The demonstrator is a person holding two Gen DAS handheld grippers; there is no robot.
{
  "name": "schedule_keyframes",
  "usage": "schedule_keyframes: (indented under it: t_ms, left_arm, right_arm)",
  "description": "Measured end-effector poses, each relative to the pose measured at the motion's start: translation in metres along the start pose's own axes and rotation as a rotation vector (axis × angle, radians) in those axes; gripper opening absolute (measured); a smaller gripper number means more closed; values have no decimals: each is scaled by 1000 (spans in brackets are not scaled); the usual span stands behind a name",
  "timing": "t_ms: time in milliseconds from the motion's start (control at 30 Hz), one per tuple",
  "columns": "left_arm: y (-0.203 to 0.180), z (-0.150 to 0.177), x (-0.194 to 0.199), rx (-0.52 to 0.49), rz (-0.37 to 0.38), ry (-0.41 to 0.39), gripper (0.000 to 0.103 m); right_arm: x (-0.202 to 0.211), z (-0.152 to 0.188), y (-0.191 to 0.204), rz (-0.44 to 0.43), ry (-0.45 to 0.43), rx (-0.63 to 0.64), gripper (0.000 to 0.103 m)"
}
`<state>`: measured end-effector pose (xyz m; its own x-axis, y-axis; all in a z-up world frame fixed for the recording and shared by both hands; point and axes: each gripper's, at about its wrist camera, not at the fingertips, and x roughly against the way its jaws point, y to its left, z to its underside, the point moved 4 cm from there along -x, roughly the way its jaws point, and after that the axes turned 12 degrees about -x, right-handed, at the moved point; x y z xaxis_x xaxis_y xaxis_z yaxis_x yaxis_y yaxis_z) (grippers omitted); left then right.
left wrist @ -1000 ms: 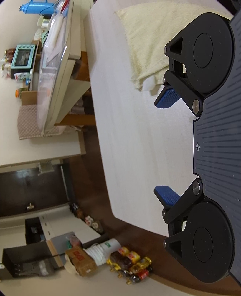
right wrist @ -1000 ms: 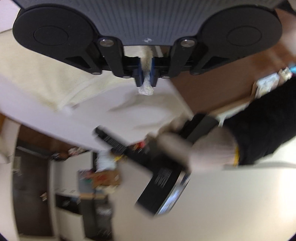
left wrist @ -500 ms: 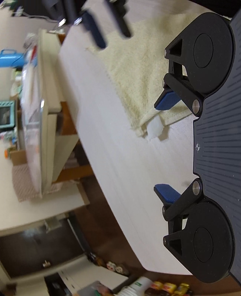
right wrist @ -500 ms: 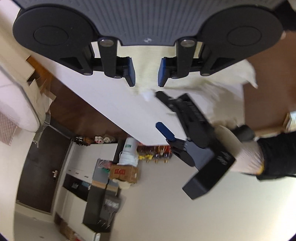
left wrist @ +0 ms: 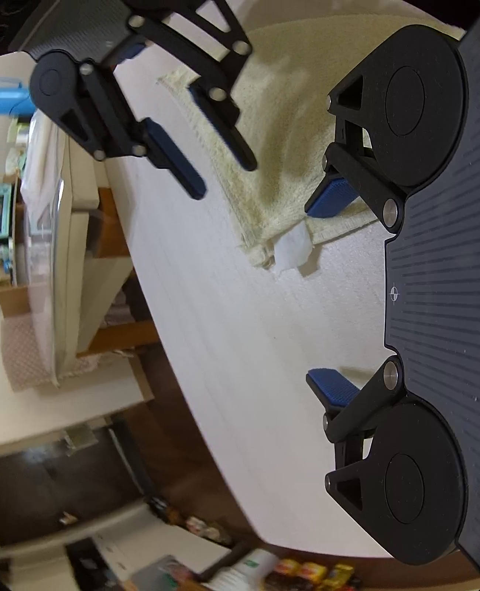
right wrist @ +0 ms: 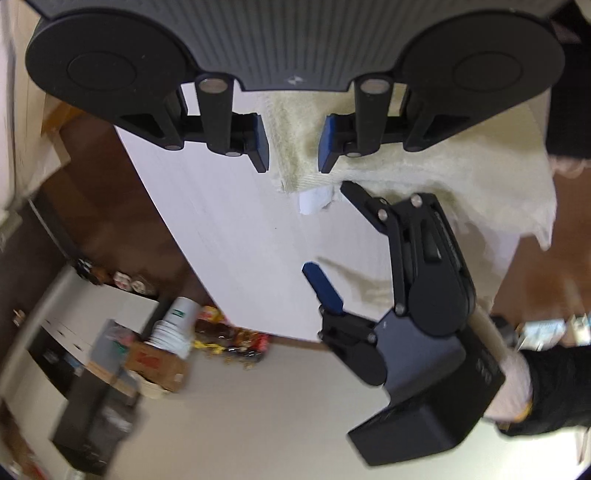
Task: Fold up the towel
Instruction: 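Lift the towel corner with the right gripper to unfold the towel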
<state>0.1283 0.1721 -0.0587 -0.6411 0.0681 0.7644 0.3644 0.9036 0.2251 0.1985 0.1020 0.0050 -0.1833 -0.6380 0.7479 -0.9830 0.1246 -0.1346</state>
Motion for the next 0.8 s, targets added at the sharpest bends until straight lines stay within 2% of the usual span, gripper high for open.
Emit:
schedule_keyframes:
  t_ms: [267,533,667,733,767,800]
  left_arm:
    - [-2,10,9,213,-94,51,96]
    - [-5,8,18,262,-163,78,98]
    - [-3,8,19,300,-174,75,98]
    - [-4,8,20,309,-182,76,98]
    - [-4,7,20,309,-184,77,98]
    - [-4,6,21,311,-187,77,98]
  right_arm:
    - [-27,-2,-17,-90,50,107,33]
    - [-55,-8,-20,-187,83,185,34]
    - [-60,-10,-22,-224,89,186,30]
    - [-60,-9,-22,-235,98,174,19]
    - [-69,-15,-25,-229,94,177,10]
    - [-68,-14,-24,-207,84,180,8]
